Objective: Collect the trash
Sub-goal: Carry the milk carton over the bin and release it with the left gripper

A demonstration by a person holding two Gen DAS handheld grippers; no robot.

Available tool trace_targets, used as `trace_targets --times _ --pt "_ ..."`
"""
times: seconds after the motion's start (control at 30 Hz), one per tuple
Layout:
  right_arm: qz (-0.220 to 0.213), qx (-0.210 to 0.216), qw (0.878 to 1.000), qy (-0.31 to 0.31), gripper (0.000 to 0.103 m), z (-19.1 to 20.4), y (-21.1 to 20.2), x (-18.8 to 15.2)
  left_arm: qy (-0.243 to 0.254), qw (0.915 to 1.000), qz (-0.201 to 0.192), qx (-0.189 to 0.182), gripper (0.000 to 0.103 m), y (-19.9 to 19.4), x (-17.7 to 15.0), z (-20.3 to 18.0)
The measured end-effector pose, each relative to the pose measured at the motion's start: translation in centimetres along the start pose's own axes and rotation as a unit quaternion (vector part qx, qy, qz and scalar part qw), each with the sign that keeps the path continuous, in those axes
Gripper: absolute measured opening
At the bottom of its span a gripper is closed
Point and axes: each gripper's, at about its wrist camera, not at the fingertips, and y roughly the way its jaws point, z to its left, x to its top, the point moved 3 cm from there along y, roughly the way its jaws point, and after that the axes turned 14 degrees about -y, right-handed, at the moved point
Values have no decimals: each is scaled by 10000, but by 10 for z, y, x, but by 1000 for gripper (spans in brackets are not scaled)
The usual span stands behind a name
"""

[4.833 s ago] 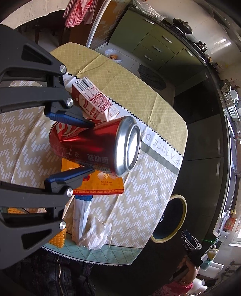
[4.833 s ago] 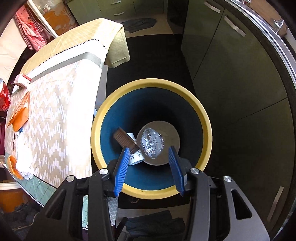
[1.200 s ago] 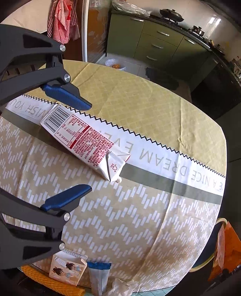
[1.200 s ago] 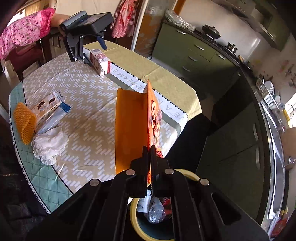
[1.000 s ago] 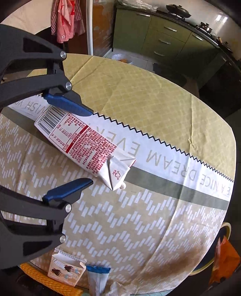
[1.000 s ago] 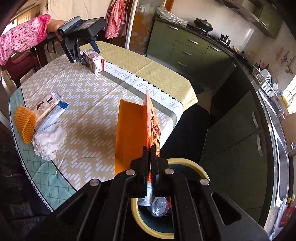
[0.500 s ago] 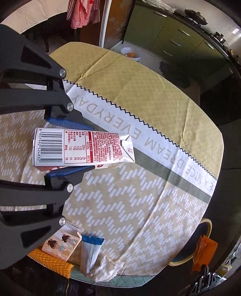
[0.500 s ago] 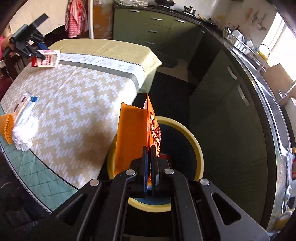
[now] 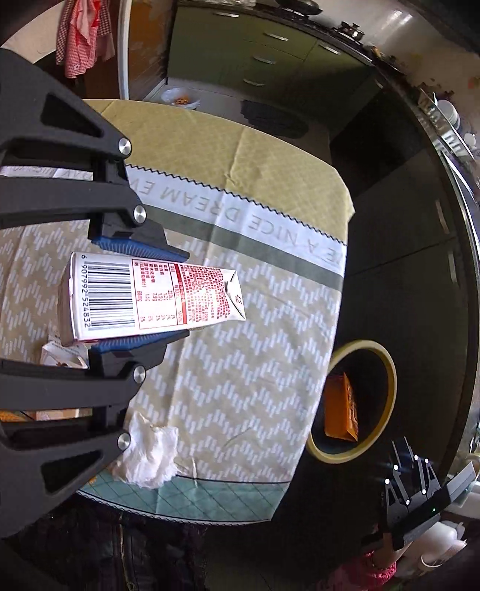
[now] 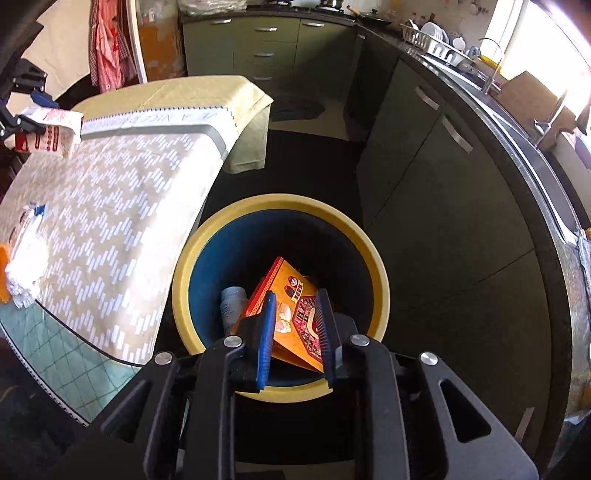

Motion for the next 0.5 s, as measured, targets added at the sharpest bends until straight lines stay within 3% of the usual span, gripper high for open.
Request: trace_targets --times 0.27,0.5 --pt "-347 -3 9981 518 24 -15 -43 -41 714 9956 -334 -515 34 -1 81 -93" --pt "-263 19 9968 748 24 -15 -60 -90 950 9926 -363 -663 34 53 150 -159"
